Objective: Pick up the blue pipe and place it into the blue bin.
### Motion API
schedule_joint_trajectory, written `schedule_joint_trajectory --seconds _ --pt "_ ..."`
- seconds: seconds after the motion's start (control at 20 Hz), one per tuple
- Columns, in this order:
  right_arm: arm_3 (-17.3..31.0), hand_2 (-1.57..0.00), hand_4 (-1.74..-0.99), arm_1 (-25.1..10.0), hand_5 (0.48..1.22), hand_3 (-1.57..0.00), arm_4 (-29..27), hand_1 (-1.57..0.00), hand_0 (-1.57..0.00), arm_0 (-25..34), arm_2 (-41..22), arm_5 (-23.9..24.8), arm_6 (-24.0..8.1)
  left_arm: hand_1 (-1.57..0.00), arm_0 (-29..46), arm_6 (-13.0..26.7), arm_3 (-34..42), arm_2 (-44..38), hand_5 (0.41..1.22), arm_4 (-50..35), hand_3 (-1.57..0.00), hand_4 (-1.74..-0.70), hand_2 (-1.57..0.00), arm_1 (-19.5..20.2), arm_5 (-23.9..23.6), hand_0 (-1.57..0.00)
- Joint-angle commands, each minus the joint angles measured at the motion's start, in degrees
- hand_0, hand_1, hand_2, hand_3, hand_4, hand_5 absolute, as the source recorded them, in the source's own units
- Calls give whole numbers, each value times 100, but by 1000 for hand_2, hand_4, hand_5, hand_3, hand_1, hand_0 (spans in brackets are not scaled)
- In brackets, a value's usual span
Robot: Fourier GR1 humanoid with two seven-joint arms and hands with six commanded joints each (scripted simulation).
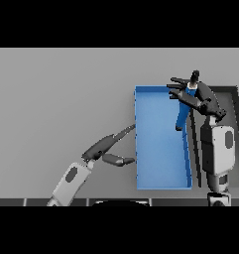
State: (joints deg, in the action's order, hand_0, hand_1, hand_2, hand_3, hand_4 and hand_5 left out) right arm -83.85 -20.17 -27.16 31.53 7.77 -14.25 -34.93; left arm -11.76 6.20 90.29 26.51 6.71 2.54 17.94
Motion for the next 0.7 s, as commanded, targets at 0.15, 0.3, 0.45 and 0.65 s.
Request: schedule_joint_trajectory --seconds 0.15,0.3,0.45,0.65 --pt "131 -1571 -1741 -138 1221 -1255 313 -1571 -1571 -400 -555 650 -1 1 -28 56 127 -45 420 -77 1 -887 1 69 46 1" --pt "341 -1571 -1741 -508 1221 -908 374 -1571 -1571 -621 -1199 1064 0 1 14 11 91 0 421 -1 1 -883 1 72 25 1" --pt "877 -1071 -1592 -978 1221 -630 17 -1069 -1172 -395 -2116 1673 9 1 -4 4 137 -3 422 -23 1 -881 1 69 32 1" --pt "1265 -438 -1275 -1805 1186 -258 -860 -437 -479 55 -3520 1688 0 1 -58 83 175 -23 428 -51 1 -878 1 34 3 1"
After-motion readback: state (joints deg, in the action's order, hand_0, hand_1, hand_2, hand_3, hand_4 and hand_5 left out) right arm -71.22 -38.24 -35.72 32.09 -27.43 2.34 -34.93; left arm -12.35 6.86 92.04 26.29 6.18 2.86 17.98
